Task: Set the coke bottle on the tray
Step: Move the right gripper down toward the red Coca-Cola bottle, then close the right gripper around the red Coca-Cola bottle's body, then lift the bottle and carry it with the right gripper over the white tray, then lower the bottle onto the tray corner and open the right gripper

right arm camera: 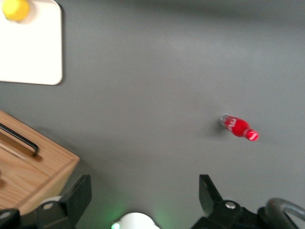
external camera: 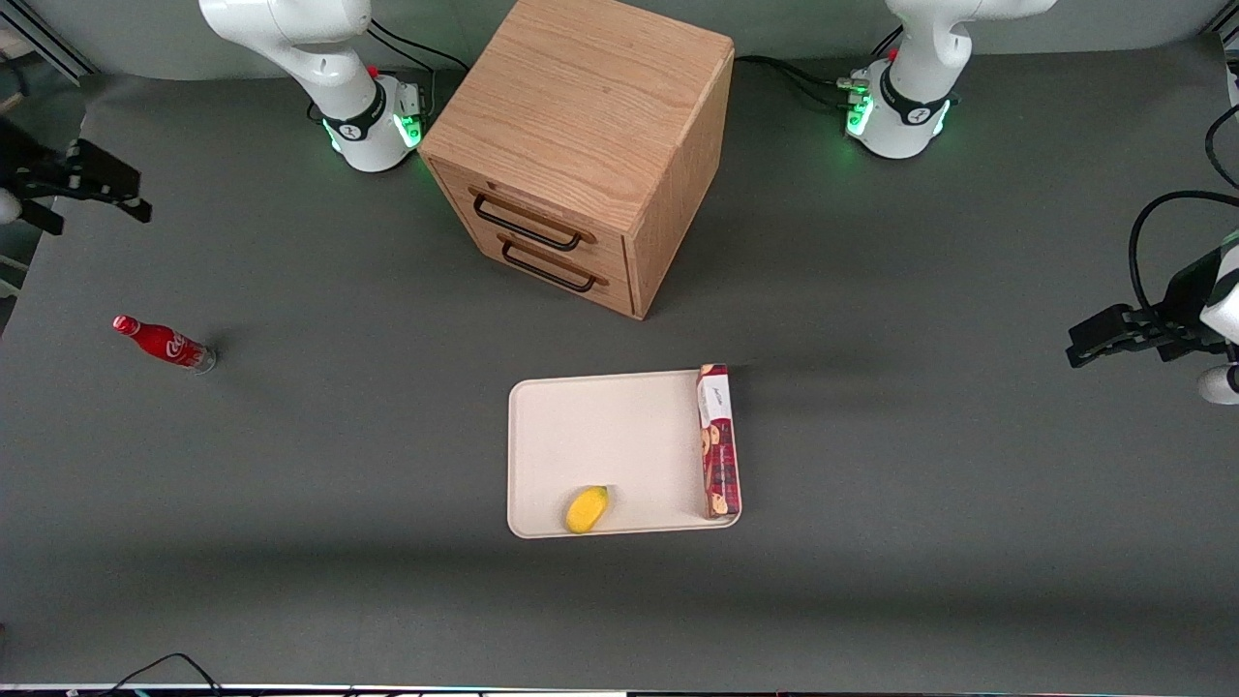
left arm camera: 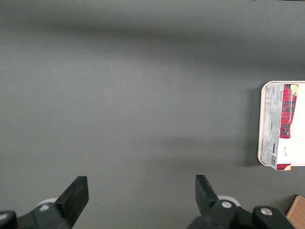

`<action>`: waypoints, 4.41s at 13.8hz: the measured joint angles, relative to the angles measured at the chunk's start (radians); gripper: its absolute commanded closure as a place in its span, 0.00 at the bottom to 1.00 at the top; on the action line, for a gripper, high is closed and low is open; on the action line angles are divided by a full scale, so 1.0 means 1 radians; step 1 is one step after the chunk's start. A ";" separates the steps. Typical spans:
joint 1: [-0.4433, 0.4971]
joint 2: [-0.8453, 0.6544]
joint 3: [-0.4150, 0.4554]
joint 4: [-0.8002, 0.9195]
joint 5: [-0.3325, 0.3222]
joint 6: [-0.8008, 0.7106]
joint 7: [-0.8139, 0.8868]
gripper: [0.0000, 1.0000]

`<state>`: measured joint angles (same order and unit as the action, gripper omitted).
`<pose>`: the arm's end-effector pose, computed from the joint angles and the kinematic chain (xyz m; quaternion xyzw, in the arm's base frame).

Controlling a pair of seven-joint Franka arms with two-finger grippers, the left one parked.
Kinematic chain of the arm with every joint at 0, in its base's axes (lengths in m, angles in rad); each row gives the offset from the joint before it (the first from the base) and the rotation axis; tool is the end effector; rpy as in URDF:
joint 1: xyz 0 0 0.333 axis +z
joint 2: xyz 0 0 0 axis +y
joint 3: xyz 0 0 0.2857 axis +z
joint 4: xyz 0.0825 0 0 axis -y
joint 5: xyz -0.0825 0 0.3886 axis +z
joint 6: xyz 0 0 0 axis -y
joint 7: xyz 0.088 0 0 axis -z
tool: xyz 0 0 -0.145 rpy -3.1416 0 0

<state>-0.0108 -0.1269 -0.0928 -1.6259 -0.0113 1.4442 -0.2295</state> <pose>0.5043 -0.0568 0.5871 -0.9976 -0.0629 0.0272 0.0048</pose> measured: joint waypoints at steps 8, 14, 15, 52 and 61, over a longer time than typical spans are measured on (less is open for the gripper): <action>-0.013 0.067 -0.340 -0.414 -0.082 0.528 -0.528 0.00; -0.012 0.160 -0.407 -0.641 -0.065 0.938 -0.668 0.00; -0.012 0.177 -0.410 -0.642 -0.043 0.949 -0.686 0.00; 0.078 0.630 0.685 0.296 -0.237 0.311 1.102 1.00; 0.081 0.742 0.693 0.066 -0.448 0.623 1.337 0.01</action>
<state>0.0698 0.6147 0.5999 -1.5595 -0.4596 2.0677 1.1073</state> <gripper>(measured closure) 0.683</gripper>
